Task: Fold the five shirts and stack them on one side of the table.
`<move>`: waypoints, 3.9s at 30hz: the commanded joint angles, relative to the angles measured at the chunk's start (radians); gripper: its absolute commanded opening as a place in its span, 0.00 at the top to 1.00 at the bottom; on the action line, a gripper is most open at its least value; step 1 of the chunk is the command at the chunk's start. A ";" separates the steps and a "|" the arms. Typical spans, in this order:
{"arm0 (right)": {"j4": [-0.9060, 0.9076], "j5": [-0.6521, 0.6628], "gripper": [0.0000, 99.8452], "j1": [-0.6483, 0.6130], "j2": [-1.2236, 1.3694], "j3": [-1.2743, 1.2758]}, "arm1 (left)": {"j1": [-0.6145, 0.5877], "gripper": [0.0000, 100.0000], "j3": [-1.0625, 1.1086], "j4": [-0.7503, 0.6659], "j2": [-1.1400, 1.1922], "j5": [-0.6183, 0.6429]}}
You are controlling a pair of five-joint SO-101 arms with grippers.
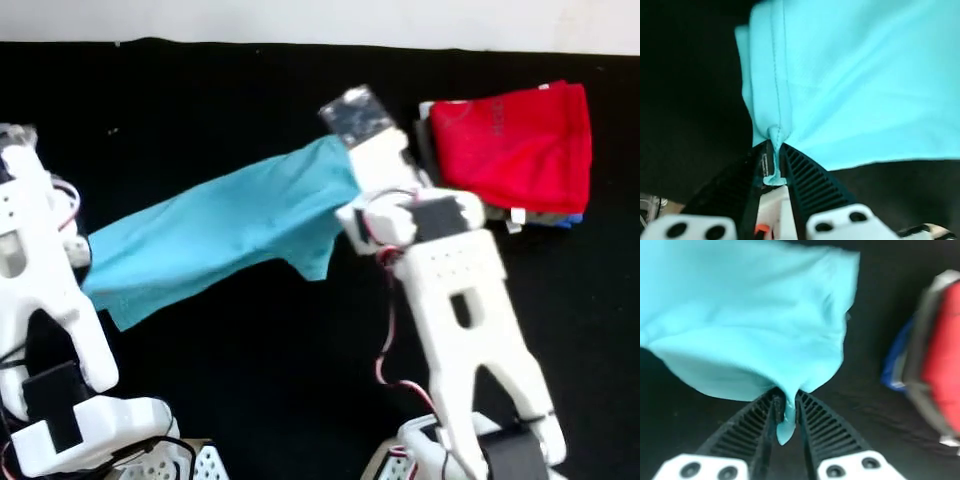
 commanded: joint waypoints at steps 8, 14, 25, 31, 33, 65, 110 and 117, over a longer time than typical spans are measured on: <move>0.008 0.114 0.99 0.162 -0.076 -0.472 | 0.022 0.99 -0.352 0.049 -0.222 0.081; 0.005 0.114 0.99 0.176 -0.076 -0.740 | 0.041 0.99 -0.344 0.049 -0.410 0.081; 0.001 0.226 0.99 0.225 -0.077 -0.986 | 0.045 0.99 -0.355 0.048 -0.510 0.097; 0.001 0.226 0.99 0.246 -0.077 -1.043 | 0.041 0.99 -0.355 -0.051 -0.521 0.130; -0.031 0.226 0.99 0.246 -0.081 -1.056 | 0.041 0.99 -0.357 -0.078 -0.524 0.133; -0.019 0.221 0.99 0.246 -0.302 -1.155 | 0.047 0.99 -0.581 -0.020 -0.746 0.181; 0.088 -0.069 0.99 0.073 1.044 -1.158 | 0.073 0.99 -0.700 -0.224 0.690 0.098; 0.438 -0.120 0.99 0.082 0.997 -1.224 | 0.068 0.99 -0.705 0.006 0.667 0.095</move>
